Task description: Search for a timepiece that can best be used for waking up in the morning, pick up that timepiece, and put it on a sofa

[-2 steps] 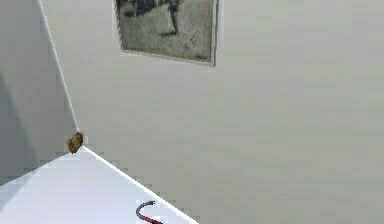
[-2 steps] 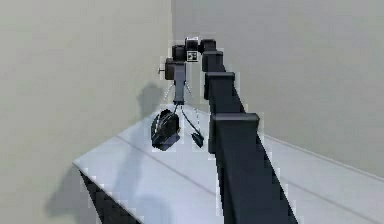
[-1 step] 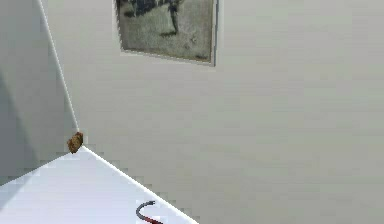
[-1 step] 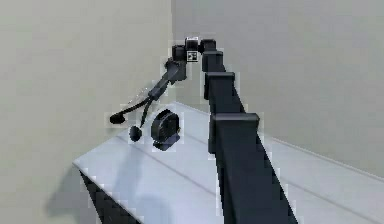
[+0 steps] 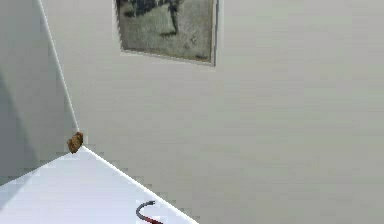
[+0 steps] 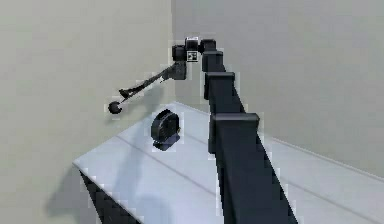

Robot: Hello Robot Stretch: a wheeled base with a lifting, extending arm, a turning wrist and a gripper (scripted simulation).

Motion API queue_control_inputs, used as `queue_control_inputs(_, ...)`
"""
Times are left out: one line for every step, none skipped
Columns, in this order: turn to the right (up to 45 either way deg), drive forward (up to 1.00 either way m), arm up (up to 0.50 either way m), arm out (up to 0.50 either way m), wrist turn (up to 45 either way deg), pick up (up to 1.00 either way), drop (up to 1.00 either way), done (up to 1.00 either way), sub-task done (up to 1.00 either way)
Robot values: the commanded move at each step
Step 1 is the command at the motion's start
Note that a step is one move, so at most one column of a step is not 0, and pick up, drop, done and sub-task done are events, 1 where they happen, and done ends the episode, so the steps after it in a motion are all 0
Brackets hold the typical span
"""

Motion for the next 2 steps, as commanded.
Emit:
queue_control_inputs(0.0, 0.0, 0.0, 0.0, 45.0, 0.0, 0.0, 0.0, 0.0)
queue_control_inputs(0.0, 0.0, 0.0, 0.0, 3.0, 0.0, 0.0, 0.0, 0.0)
